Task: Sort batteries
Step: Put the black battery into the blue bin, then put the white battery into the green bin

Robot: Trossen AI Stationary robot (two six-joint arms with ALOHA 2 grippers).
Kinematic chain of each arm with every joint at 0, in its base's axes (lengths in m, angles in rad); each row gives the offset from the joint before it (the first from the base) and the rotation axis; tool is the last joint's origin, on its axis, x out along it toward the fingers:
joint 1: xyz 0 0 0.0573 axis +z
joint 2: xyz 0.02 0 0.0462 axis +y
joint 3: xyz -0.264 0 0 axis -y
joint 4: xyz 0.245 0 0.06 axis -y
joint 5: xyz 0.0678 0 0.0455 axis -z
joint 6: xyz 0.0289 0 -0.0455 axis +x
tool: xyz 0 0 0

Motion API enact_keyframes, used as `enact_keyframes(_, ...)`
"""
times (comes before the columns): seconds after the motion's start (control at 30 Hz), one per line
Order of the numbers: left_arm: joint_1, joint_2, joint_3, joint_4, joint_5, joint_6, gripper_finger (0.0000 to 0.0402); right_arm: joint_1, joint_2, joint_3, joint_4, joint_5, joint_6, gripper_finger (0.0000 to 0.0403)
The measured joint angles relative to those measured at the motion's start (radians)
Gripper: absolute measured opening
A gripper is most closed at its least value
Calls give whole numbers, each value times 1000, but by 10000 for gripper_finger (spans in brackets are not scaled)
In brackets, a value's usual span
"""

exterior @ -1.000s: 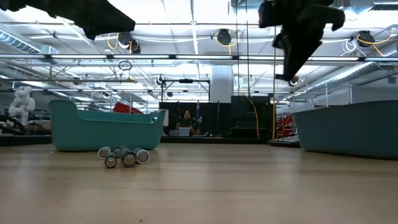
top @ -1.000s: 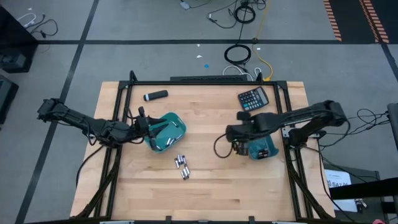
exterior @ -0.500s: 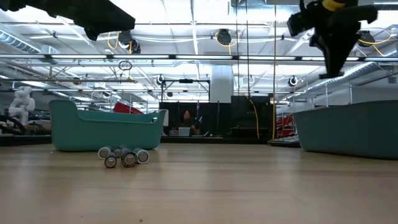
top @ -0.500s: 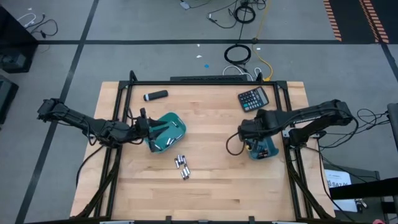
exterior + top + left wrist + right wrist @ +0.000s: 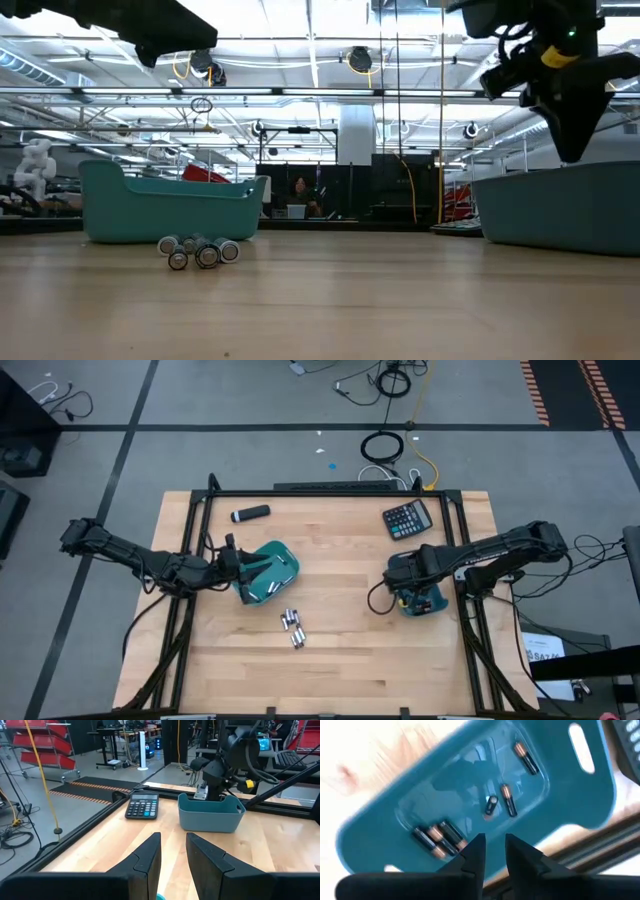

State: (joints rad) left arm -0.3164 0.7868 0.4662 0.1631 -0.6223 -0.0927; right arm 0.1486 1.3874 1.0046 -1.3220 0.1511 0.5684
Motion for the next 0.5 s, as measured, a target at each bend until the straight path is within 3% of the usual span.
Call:
enact_keyframes(0.2, -8, 0, 3, -1, 39, -34, 102, 29, -26, 78, -62, 28, 60, 86)
enact_keyframes(0.37, -27, 1, 49, -51, 72, -34, 102, 139, -33, 173, 26, 268, 61, 88)
enact_keyframes(0.5, -22, 3, 86, -146, 71, -13, 102, 193, -32, 163, 229, 355, -76, 88)
